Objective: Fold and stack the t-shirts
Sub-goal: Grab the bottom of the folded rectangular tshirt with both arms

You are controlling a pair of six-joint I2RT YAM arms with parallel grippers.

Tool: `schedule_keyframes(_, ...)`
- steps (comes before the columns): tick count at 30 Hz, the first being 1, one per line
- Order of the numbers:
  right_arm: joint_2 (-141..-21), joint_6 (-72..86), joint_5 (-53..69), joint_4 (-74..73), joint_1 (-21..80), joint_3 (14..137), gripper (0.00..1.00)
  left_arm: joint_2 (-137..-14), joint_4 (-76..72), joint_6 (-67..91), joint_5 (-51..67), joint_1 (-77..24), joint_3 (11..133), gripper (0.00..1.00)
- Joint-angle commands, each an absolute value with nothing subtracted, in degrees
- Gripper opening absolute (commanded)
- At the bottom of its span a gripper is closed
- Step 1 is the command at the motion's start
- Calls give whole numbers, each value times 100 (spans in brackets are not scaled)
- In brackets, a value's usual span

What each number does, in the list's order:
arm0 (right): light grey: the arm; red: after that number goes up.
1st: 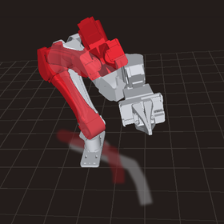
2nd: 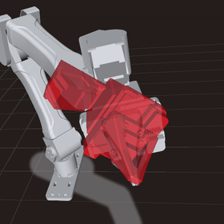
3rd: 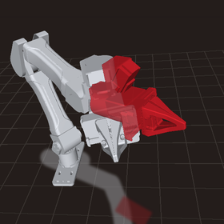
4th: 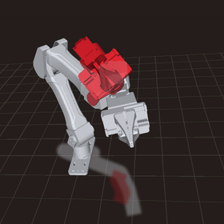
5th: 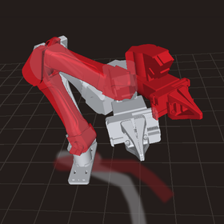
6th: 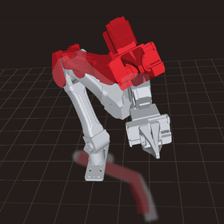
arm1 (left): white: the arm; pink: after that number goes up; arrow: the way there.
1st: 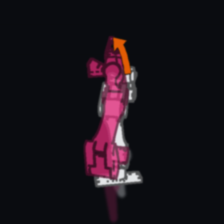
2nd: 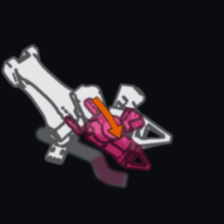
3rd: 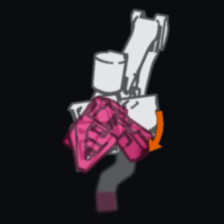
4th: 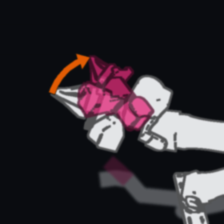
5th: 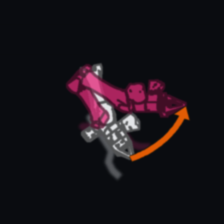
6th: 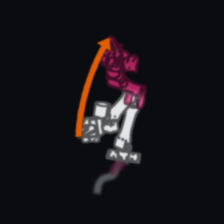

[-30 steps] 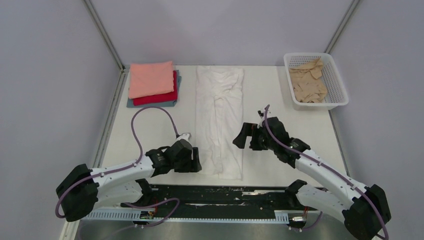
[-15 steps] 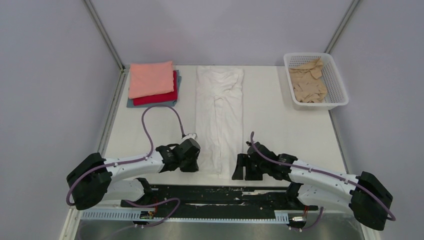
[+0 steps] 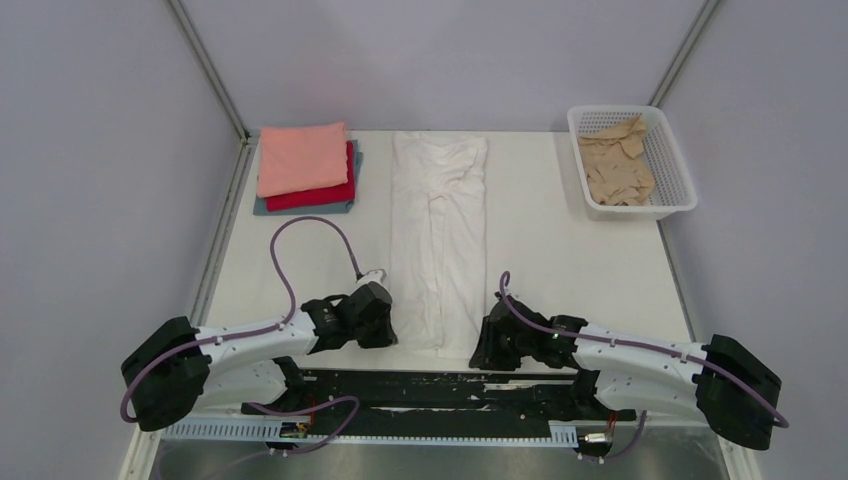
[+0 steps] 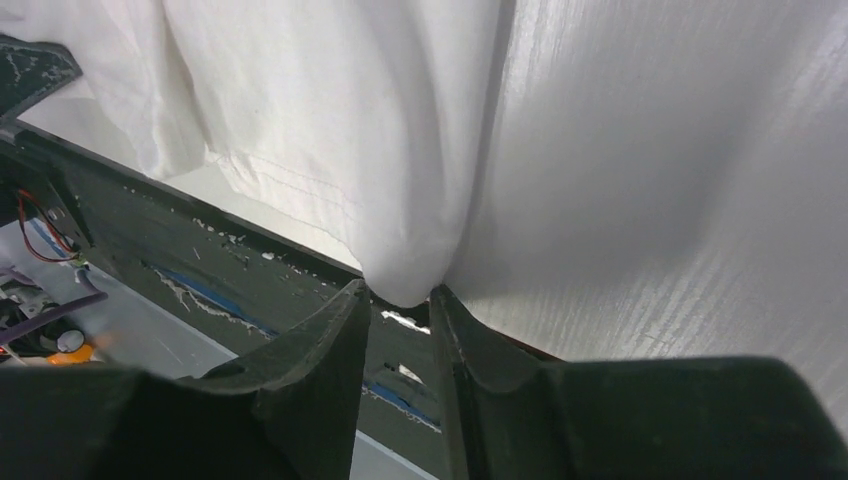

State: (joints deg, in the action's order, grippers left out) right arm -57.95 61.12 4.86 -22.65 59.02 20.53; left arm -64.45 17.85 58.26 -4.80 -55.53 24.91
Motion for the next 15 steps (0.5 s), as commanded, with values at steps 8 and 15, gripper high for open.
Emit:
schedule_keyframes(8,-5609,6532,-438,-2211,5973,1730,28,-6497,2082,5961,-330,-5600,2088,0)
schedule_keyframes(15,-5499,6329,-433,-2161,5977,1718,0,-6306,2068,5975,-283,-5610,2009,0)
